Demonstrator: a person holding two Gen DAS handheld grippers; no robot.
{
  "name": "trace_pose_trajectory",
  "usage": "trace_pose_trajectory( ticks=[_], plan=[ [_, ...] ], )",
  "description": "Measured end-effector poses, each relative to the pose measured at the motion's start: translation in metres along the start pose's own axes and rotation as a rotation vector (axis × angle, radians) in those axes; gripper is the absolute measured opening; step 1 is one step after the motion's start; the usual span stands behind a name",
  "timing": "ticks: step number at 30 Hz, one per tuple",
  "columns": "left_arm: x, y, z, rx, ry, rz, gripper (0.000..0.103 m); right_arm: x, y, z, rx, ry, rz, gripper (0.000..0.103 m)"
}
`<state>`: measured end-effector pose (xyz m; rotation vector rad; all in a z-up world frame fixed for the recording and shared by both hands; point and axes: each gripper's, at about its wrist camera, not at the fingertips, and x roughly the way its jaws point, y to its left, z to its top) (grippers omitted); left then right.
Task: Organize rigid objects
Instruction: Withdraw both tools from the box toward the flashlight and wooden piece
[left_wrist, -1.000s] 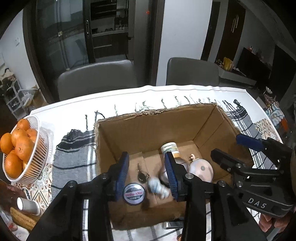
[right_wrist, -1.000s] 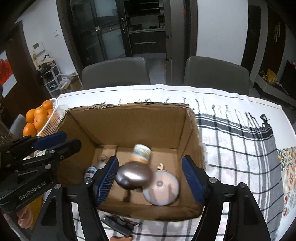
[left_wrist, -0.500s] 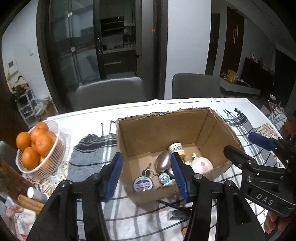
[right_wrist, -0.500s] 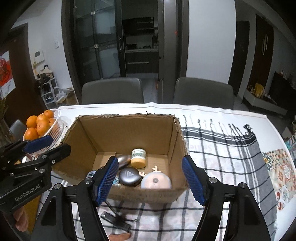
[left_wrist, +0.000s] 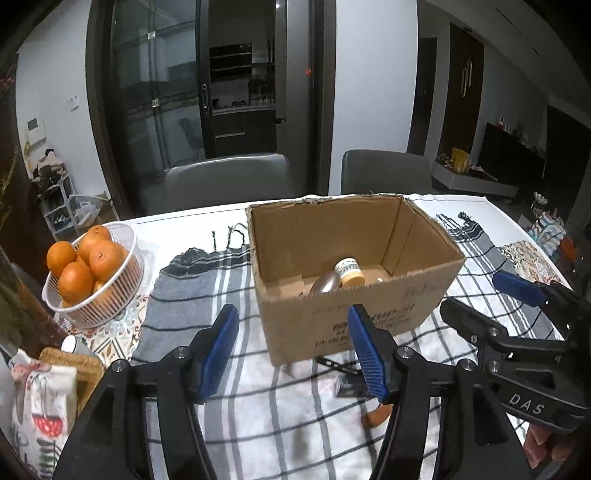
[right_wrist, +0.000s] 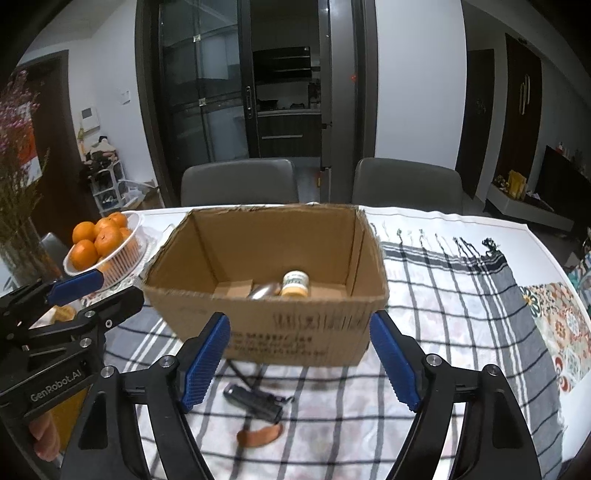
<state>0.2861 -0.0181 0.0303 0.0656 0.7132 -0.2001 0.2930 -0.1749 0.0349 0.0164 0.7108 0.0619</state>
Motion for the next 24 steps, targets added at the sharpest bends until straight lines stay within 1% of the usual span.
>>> trace_pose_trajectory(
  ticks=[6, 14, 24],
  plan=[
    [-0.007, 0.002, -0.021, -0.006, 0.005, -0.002, 0.063, -0.004, 0.008, -0.022, -0.004, 0.02, 0.019, 0.079],
    [-0.003, 0.004, -0.047, -0.023, 0.046, -0.015, 0.064, -0.002, 0.016, -0.048, -0.034, 0.063, 0.036, 0.079],
    [0.015, 0.004, -0.072, -0.046, 0.113, -0.038, 0.065, 0.019, 0.02, -0.077, -0.037, 0.161, 0.071, 0.079]
  ],
)
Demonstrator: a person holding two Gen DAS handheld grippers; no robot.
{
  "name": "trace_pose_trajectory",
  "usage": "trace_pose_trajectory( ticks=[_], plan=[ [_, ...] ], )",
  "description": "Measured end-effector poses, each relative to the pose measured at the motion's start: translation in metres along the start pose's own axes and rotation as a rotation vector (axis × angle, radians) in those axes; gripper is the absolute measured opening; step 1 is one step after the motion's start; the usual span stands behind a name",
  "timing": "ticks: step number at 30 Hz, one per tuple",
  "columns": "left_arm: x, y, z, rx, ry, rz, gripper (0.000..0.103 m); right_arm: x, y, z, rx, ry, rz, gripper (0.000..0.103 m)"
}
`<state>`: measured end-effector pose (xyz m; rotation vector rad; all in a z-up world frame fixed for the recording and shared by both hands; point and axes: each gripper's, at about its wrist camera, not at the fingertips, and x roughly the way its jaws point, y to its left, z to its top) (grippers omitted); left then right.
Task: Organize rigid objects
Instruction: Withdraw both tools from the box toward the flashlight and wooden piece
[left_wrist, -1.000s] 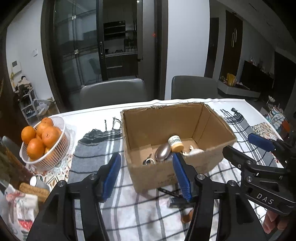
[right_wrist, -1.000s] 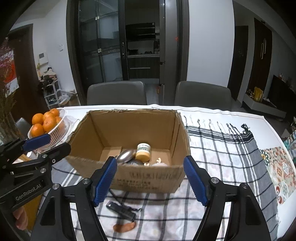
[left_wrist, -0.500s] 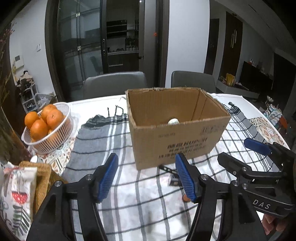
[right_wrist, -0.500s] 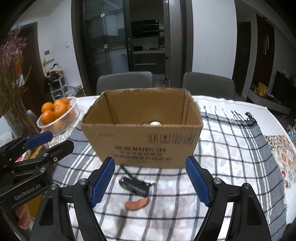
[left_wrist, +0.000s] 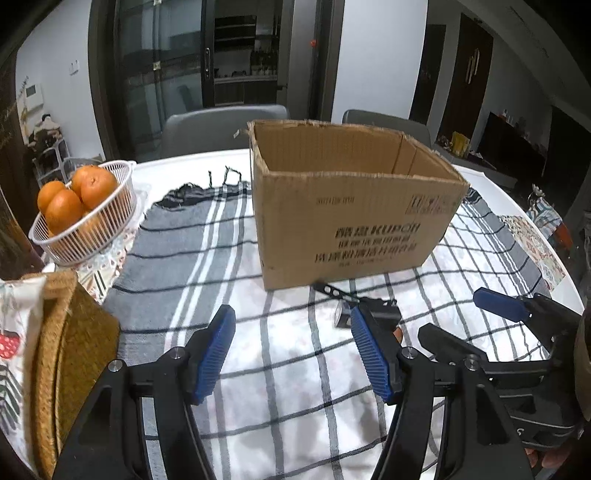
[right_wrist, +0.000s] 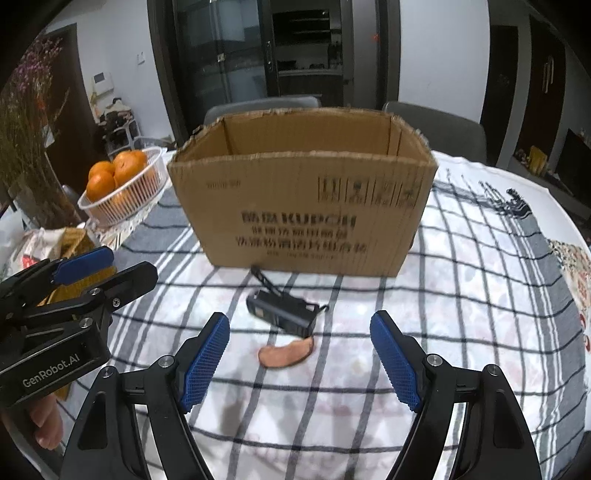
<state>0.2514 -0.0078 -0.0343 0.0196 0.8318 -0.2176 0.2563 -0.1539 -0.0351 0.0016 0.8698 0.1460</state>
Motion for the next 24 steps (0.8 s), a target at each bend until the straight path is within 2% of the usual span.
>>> trace_pose_trajectory(
  ticks=[6, 9, 15, 24],
  plan=[
    [0.014, -0.002, -0.005, 0.018, 0.039, -0.024, 0.066, 0.017, 0.005, -0.013, -0.019, 0.051, 0.026, 0.079],
    [0.024, -0.006, -0.007, 0.043, 0.064, -0.065, 0.067, 0.027, 0.005, -0.02, -0.012, 0.073, 0.056, 0.079],
    [0.042, -0.016, -0.011, 0.088, 0.104, -0.111, 0.067, 0.046, 0.001, -0.033, 0.006, 0.075, 0.109, 0.079],
    [0.072, -0.032, -0.007, 0.109, 0.189, -0.251, 0.072, 0.06, 0.002, -0.042, -0.013, 0.058, 0.159, 0.079]
  ],
)
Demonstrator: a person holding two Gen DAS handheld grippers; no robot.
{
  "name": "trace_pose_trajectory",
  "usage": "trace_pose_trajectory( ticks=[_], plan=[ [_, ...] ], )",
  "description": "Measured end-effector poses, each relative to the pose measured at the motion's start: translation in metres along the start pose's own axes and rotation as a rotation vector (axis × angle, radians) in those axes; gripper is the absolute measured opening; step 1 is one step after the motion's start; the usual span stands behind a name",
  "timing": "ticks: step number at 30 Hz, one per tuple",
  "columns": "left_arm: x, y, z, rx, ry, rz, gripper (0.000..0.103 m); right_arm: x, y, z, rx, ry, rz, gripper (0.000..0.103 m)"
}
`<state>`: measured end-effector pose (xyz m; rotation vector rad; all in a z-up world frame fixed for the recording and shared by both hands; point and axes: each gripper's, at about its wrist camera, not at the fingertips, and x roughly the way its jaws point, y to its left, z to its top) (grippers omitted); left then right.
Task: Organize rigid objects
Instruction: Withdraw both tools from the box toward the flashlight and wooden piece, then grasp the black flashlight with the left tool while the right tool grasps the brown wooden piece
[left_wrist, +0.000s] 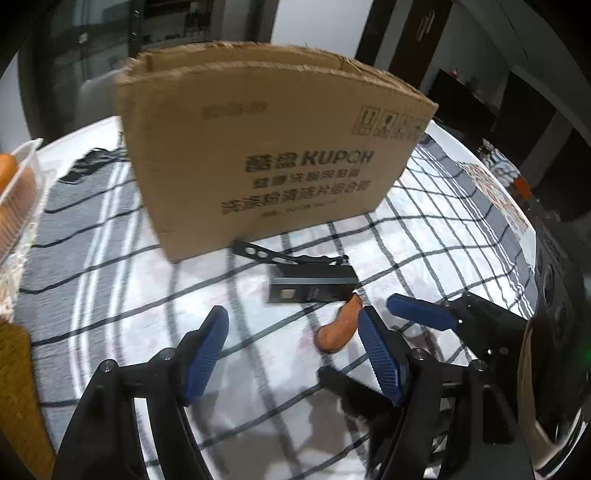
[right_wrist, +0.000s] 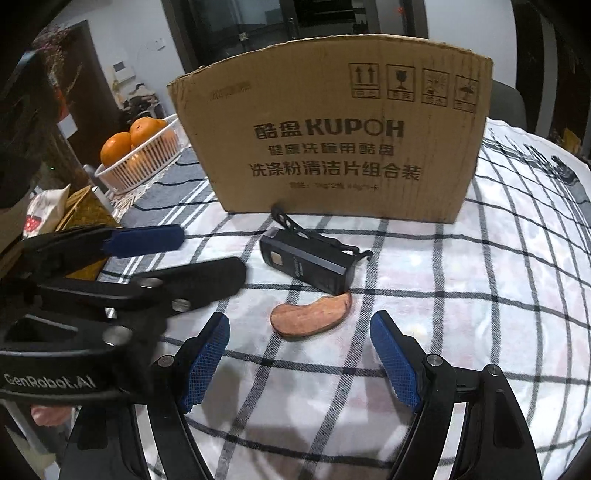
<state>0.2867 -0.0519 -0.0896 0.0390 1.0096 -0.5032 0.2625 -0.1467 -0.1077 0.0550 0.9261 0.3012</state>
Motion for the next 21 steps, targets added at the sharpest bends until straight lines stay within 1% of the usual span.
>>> trace_pose_trajectory(
  ticks=[4, 6, 11, 12, 14, 16, 21],
  plan=[
    [0.015, 0.0, 0.006, 0.004, 0.032, -0.038, 0.072, 0.006, 0.0, 0.001, -0.005, -0.007, 0.003, 0.079],
    [0.022, 0.0, 0.009, 0.003, 0.058, -0.069, 0.072, 0.009, -0.002, 0.002, -0.007, -0.009, -0.001, 0.079],
    [0.035, -0.005, 0.015, 0.011, 0.075, -0.095, 0.072, 0.016, 0.0, 0.005, -0.04, -0.004, -0.008, 0.079],
    [0.037, -0.006, 0.016, 0.014, 0.076, -0.093, 0.074, 0.018, 0.001, 0.005, -0.048, -0.002, -0.01, 0.079],
    [0.041, -0.007, 0.018, 0.018, 0.073, -0.071, 0.074, 0.02, 0.003, 0.004, -0.059, -0.002, -0.004, 0.079],
    [0.046, -0.005, 0.019, 0.006, 0.077, -0.067, 0.074, 0.022, 0.005, 0.004, -0.07, -0.005, -0.011, 0.079],
    [0.059, -0.007, 0.02, 0.009, 0.09, -0.042, 0.075, 0.034, 0.005, 0.005, -0.055, 0.001, -0.029, 0.078]
  ],
)
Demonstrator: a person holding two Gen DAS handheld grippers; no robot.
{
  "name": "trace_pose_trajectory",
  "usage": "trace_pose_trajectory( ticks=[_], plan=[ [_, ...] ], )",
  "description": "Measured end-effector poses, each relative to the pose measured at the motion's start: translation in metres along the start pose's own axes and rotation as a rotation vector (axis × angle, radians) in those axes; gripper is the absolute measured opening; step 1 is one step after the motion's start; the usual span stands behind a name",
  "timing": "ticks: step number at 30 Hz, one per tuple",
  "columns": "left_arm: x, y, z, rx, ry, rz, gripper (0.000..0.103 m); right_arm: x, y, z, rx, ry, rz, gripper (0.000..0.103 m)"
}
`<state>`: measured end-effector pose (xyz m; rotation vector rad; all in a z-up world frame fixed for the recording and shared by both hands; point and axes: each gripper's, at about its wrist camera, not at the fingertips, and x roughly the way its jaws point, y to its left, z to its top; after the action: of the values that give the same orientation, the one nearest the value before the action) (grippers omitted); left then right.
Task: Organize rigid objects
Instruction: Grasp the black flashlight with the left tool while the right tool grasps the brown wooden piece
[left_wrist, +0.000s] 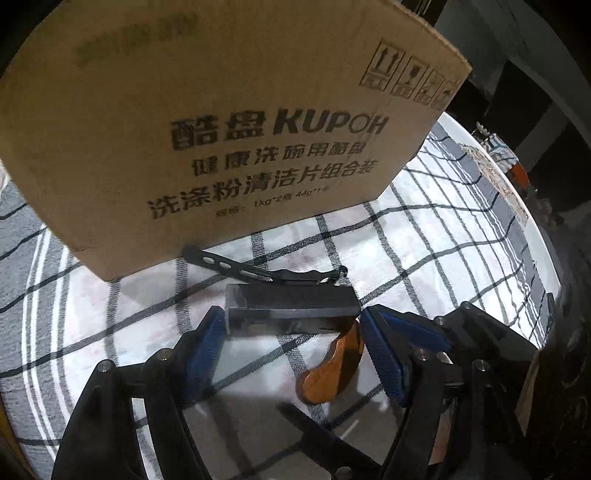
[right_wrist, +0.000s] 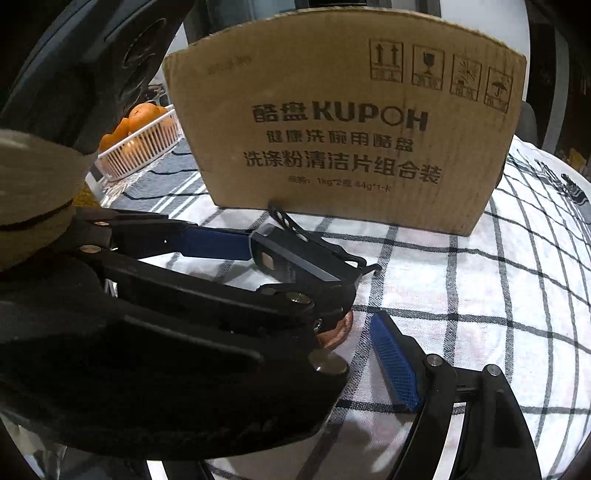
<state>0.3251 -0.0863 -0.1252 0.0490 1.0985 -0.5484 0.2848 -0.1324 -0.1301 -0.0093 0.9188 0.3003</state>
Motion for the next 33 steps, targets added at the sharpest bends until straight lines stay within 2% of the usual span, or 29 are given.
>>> trace_pose_trajectory(
  ticks=[5, 8, 17, 33],
  plan=[
    [0.002, -0.001, 0.0, 0.003, -0.022, 0.017, 0.075, 0.002, 0.0, -0.003, -0.013, -0.014, -0.043, 0.068],
    [0.003, -0.001, 0.0, -0.002, -0.029, 0.015, 0.074, 0.0, -0.003, -0.005, -0.021, -0.016, -0.056, 0.057],
    [-0.008, -0.001, -0.004, 0.009, -0.055, 0.051, 0.074, -0.002, -0.006, -0.007, -0.022, -0.024, -0.075, 0.057],
    [-0.038, -0.002, -0.011, -0.01, -0.134, 0.14, 0.073, -0.039, -0.04, -0.012, 0.002, -0.037, -0.117, 0.057]
  ],
)
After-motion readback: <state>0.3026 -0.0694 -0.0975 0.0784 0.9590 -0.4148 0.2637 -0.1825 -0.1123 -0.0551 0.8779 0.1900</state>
